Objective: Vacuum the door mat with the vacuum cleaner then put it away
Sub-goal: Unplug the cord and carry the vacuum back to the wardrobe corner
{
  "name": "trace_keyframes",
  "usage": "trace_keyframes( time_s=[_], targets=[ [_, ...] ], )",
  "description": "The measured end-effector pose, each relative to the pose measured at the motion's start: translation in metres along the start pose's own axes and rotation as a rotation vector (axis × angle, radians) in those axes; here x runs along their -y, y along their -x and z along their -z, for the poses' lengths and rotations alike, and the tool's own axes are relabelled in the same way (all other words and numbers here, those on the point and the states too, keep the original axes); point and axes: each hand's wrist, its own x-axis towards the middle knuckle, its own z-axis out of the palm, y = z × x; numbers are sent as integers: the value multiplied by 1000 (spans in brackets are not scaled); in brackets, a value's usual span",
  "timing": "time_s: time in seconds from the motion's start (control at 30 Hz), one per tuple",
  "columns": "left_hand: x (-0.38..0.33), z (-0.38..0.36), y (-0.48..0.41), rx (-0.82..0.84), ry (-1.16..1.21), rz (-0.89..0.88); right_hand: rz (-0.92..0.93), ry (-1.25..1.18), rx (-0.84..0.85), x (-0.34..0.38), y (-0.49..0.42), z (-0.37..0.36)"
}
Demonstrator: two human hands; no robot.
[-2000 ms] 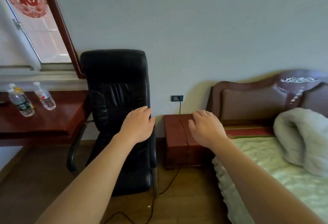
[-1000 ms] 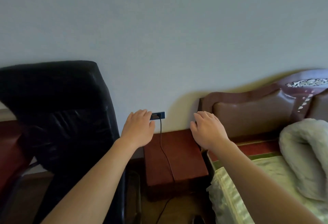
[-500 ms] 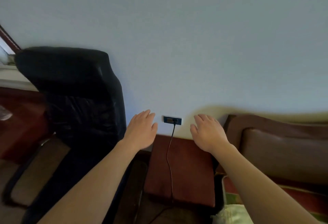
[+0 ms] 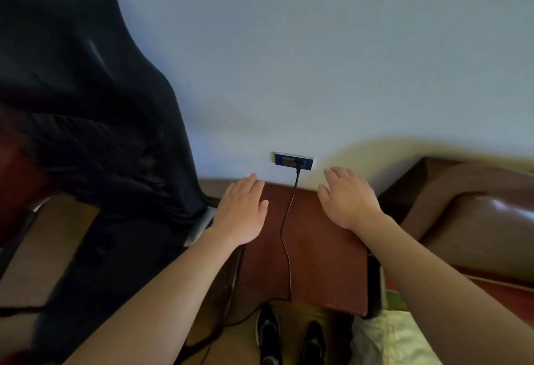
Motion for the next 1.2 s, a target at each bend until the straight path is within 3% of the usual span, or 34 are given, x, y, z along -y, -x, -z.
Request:
trace_keyframes(
  time_s=[0.4, 0.77, 1.2],
  targets=[
    [21, -103, -70, 157, 138, -47, -209, -205, 137, -7, -78, -92],
    [28, -159, -96, 304, 397, -16, -343, -442, 99, -3, -126, -139],
    [25, -186, -95, 227, 563, -82, -379, -484, 71, -3, -133, -155]
  ],
)
